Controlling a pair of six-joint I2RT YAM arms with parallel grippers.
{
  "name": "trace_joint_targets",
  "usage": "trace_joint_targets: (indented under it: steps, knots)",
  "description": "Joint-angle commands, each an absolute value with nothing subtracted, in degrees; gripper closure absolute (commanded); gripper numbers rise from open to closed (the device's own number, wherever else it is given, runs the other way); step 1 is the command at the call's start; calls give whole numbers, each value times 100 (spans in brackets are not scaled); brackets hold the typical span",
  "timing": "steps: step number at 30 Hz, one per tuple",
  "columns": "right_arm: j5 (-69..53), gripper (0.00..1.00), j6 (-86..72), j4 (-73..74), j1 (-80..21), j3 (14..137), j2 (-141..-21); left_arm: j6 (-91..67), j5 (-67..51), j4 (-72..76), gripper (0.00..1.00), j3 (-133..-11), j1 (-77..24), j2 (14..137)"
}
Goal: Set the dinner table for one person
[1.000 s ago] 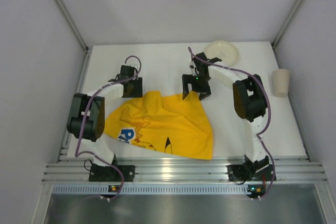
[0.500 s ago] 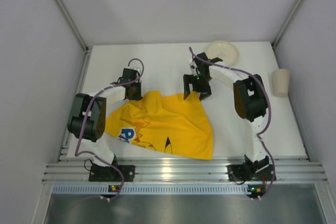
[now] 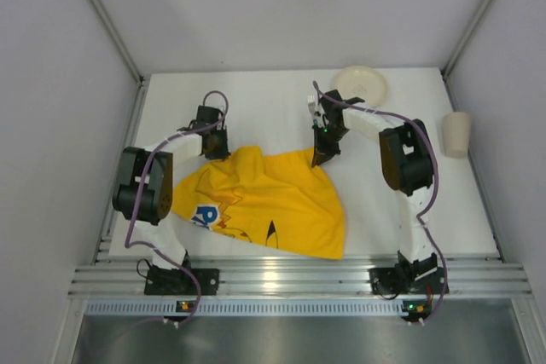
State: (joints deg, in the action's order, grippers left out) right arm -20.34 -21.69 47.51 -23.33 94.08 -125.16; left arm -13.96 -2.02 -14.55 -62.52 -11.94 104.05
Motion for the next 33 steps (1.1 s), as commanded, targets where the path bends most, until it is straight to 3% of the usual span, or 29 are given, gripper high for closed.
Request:
trace_joint_targets:
  steps: [1,8,13,19,24,33]
  knots:
    - [-1354,100,-2100,4684,-2320,9079,-12824,-1748,376,-2337,100,-6179,-730,10372]
    - [-589,100,-2100,4878,-2206,8807,-12542,-2135,2176,-2689,100,-6056,-71,9494]
    - [-580,100,-2136,4843,-2197,8920,-12629,-2355,2724,-2803,100,-6029,193,9211]
    - [-554,100,-2259,5238,-2197,10132,-13095,-2549,3410,-3137,100,-6108,482,9132]
    - [-571,100,-2242,5449,-2188,11108,-13420,-2453,3024,-3006,100,-6135,782,9105]
    - [-475,100,-2206,5537,-1995,11189,-13614,-2162,2128,-2742,100,-6863,852,9676]
